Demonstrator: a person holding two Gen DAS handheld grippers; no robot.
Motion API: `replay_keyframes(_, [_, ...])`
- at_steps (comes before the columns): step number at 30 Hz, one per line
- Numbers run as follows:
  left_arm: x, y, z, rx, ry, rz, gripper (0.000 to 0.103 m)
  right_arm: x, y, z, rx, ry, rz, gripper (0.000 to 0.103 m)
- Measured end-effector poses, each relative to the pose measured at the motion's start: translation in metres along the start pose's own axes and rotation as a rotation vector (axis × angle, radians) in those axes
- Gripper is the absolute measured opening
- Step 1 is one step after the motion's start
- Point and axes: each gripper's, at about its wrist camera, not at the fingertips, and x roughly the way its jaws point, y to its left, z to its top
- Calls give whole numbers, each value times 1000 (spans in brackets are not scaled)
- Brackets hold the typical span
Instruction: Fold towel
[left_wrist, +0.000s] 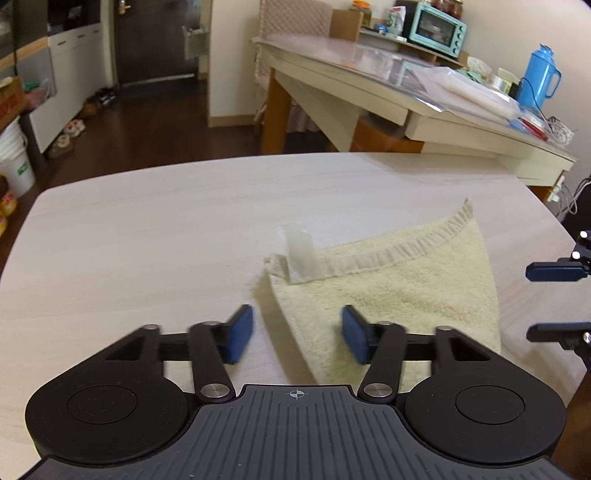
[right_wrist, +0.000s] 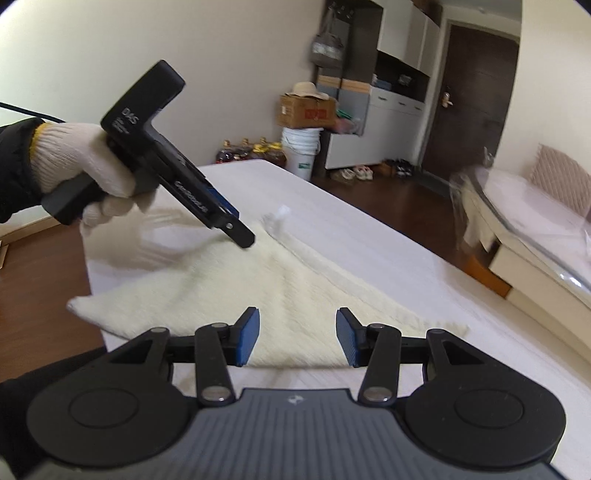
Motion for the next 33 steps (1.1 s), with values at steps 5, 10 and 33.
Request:
replay_keyframes(5, [-9, -13, 0, 58, -40, 30, 8, -2, -6, -7, 22, 7, -9, 50])
replay_keyframes(10, [-39, -42, 7, 165, -120, -15, 7, -10, -8, -16, 10, -10, -4, 54])
replay_keyframes(33, [-34, -70, -14, 254, -78, 89, 7, -11, -2, -26, -76, -8, 12, 62])
